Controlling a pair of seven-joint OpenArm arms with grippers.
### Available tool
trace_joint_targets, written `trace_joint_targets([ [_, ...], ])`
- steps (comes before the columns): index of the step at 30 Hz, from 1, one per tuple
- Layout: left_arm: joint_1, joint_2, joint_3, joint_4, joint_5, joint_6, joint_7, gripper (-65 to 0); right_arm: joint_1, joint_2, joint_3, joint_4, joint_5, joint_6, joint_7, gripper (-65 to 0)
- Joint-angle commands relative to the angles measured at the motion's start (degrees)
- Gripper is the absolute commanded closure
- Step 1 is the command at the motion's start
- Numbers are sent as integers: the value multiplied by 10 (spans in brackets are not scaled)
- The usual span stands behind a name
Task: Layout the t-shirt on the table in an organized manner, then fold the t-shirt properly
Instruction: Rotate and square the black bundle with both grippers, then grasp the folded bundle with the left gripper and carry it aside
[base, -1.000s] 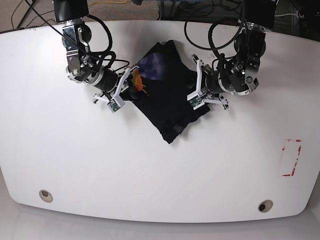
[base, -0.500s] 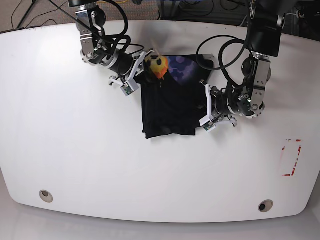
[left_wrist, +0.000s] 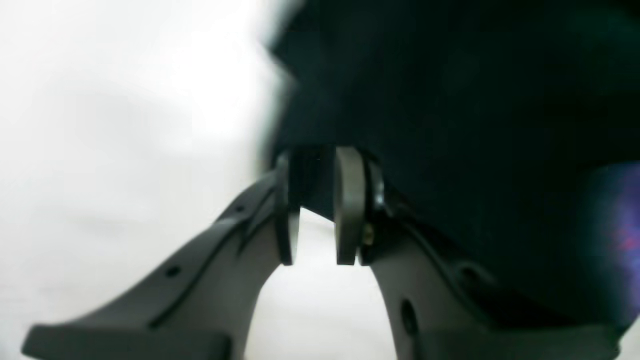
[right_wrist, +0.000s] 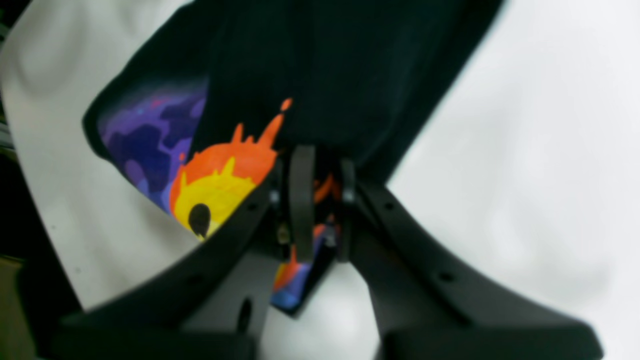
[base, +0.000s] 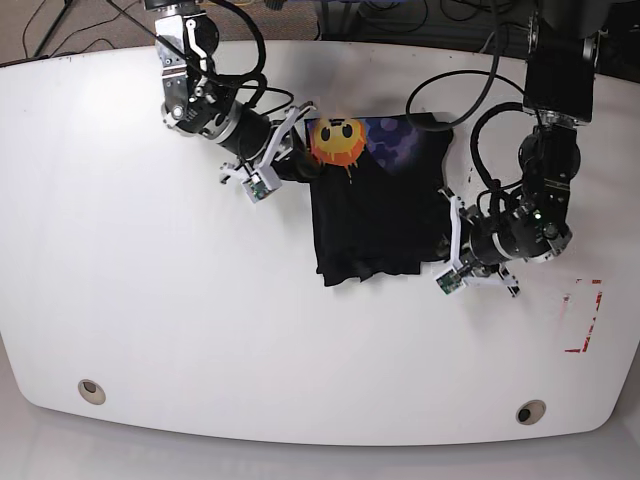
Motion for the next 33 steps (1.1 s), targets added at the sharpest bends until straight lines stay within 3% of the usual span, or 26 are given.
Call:
trace_joint_targets([
  [1,-8,-2,-18,60,-2,1,16,-94,5,12,21,35,9,-2,-1,-57],
  [3,-6,6,-27,90,-2,1,19,-94,5,16,34,49,9,-2,-9,-57],
  [10,50,88,-49,132,34,1,-15,-94,4,48,80,66,11,-1,-19,-57],
  [12,74,119,-50,129,55,26,-49,-94,4,56,97,66,11,2,-19,-57],
  [19,176,206,-35,128,146,165,-228,-94,4,64,139,66,13,3,-19,-57],
  [26,235,236,13,56,229,278,-394,-96,1,64,154,65,11,4,-19,-57],
  [30,236,234,39,-26,237,305,-431,-96,1,64,154,65,11,4,-19,-57],
  [33,235,233,47,-79,237,303,-444,-96,1,64,153,64,11,4,-19,-57],
])
